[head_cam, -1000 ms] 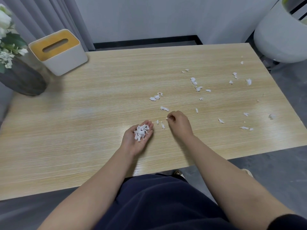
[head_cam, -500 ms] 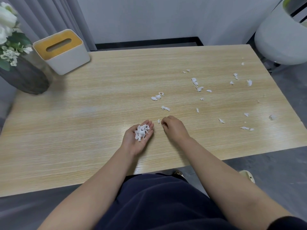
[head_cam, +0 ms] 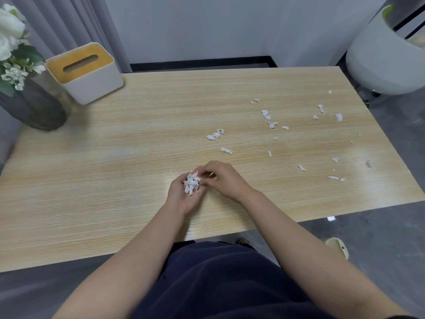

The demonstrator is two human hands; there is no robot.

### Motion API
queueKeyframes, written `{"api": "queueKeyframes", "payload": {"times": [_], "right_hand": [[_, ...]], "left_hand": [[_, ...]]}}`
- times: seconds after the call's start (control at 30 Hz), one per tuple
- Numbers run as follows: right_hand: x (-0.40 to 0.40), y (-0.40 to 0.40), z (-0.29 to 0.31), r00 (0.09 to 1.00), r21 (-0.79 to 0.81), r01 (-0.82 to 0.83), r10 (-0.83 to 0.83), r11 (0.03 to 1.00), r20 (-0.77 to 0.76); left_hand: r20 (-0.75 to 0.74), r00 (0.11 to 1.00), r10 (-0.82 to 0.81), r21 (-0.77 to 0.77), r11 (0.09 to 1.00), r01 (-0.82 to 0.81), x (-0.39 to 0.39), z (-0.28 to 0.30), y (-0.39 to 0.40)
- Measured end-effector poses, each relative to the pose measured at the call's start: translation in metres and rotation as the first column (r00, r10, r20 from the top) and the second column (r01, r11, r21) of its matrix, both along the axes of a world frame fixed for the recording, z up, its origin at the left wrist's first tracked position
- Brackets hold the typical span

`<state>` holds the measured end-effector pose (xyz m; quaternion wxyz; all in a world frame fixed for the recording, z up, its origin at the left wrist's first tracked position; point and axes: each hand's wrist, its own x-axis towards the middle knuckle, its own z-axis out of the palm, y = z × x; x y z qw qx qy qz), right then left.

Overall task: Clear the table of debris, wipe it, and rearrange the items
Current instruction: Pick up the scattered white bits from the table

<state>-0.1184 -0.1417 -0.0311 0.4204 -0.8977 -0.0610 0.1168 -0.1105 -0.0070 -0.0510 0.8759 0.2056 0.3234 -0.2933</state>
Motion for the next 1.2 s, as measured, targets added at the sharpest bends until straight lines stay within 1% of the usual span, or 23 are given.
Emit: {"api": "queueKeyframes", "payload": {"times": [0.1,0.17,0.27,0.37,0.5,0.73,0.87,0.93,0.97,1.1,1.2], "right_hand": [[0.001,-0.006,0.004,0.999,0.067,0.048,-0.049,0.997,0.009],[0.003,-0.011,0.005,0.995,0.063,0.096,-0.097,0.993,0.024],[0.007,-0.022,-0.001,0.971,-0.005,0.23,-0.229,0.973,0.067],[0.011,-0.032,-0.012,0.948,-0.139,0.316,-0.311,0.938,0.062],[0.017,-0.032,-0.026,0.951,-0.255,0.294,-0.307,0.921,-0.016],[0.028,-0.019,-0.043,0.97,-0.401,0.218,-0.242,0.89,-0.01],[0.028,-0.017,-0.044,0.977,-0.436,0.191,-0.215,0.88,-0.007],[0.027,-0.016,-0.042,0.975,-0.398,0.209,-0.224,0.893,0.009],[0.026,-0.016,-0.039,0.97,-0.349,0.235,-0.243,0.907,0.024],[0.018,-0.003,-0.019,0.946,-0.093,0.319,-0.31,0.943,0.099],[0.007,0.014,-0.01,0.959,0.02,0.271,-0.272,0.962,0.078]], "left_hand": [[-0.001,1.0,0.007,-0.003,1.0,-0.007,0.001,-0.002,0.0],[-0.005,1.0,-0.007,0.038,0.999,0.007,0.001,-0.004,0.0],[-0.022,0.999,-0.024,0.05,0.998,0.025,0.002,-0.006,0.002],[-0.033,0.999,-0.013,0.042,0.999,0.014,0.003,-0.006,0.004],[-0.039,0.999,-0.009,0.037,0.999,0.01,0.003,-0.005,0.007],[-0.06,0.998,-0.016,0.039,0.999,0.018,0.004,-0.004,0.012],[-0.053,0.998,-0.027,0.03,0.999,0.028,0.006,-0.006,0.012],[-0.057,0.998,-0.025,0.026,0.999,0.026,0.009,-0.008,0.012],[-0.057,0.998,-0.019,0.024,1.0,0.021,0.01,-0.009,0.012],[-0.065,0.998,-0.018,0.024,1.0,0.019,0.015,-0.011,0.012],[-0.068,0.998,0.017,-0.047,0.999,-0.02,0.015,-0.007,0.006]]}}
